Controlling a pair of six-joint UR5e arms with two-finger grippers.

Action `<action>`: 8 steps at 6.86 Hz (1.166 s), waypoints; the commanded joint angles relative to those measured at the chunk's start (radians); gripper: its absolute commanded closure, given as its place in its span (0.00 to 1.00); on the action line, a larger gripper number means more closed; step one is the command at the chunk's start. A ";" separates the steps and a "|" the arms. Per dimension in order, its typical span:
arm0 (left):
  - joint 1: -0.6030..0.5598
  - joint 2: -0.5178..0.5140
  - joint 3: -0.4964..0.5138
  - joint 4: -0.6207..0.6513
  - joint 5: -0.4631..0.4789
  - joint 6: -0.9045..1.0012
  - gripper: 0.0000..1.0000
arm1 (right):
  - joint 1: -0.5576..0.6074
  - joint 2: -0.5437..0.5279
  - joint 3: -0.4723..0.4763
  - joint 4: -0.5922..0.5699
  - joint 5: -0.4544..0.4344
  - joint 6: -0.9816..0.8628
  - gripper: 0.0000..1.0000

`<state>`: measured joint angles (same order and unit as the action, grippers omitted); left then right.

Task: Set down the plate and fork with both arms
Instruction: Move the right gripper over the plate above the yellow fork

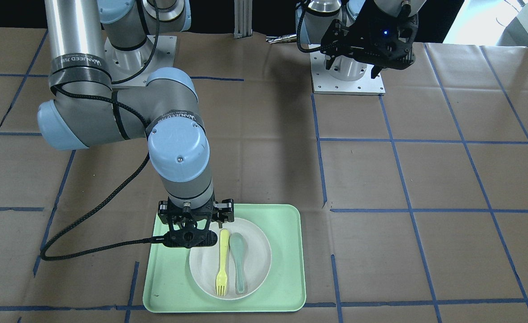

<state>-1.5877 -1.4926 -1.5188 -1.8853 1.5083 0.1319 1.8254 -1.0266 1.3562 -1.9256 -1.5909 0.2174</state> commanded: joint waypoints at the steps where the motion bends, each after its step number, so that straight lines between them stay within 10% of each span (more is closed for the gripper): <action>1: 0.000 0.000 0.000 0.000 0.001 0.000 0.00 | 0.022 0.057 -0.003 -0.064 -0.007 0.002 0.21; 8: 0.000 0.002 -0.001 0.000 0.004 0.000 0.00 | 0.022 0.146 -0.005 -0.210 -0.003 0.002 0.48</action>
<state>-1.5865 -1.4916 -1.5202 -1.8853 1.5119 0.1319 1.8469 -0.8974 1.3517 -2.1101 -1.5933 0.2193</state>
